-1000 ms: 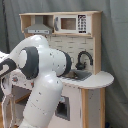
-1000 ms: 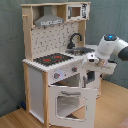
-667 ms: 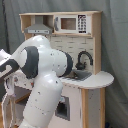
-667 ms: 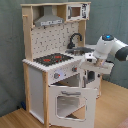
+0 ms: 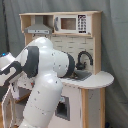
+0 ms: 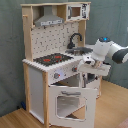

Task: Play with the kitchen

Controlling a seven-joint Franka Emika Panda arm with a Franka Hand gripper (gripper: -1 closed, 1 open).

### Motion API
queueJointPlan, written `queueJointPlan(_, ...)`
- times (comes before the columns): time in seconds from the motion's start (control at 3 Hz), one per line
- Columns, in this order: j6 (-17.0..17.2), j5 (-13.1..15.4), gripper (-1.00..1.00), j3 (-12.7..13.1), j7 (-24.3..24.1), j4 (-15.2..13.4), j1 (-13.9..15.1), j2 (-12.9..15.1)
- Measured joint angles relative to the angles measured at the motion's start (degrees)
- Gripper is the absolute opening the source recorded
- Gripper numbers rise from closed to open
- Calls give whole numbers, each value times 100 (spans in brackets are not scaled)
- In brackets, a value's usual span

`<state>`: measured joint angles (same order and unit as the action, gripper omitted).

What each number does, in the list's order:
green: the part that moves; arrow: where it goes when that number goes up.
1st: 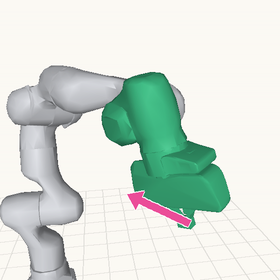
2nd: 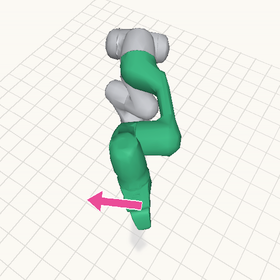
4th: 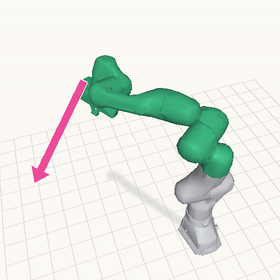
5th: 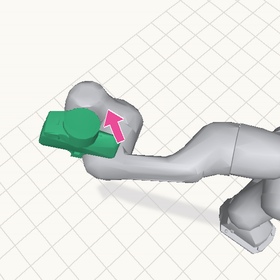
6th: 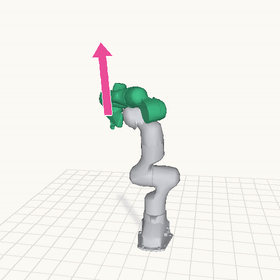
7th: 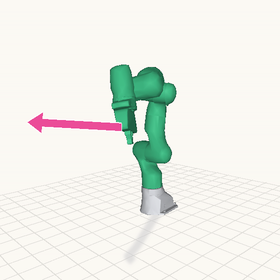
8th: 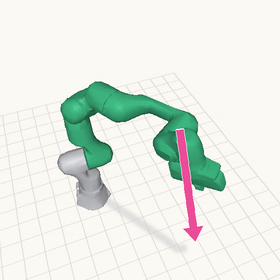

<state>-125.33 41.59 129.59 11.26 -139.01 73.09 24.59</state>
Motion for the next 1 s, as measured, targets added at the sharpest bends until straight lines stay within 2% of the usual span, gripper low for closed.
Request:
queueJointPlan(0.33,-402,0,100,-296,289,-264,-1,0)
queueJointPlan(0.67,-726,-12,100,-721,427,-482,-4,2)
queueJointPlan(1.0,-805,-12,100,-948,528,-482,-6,1)
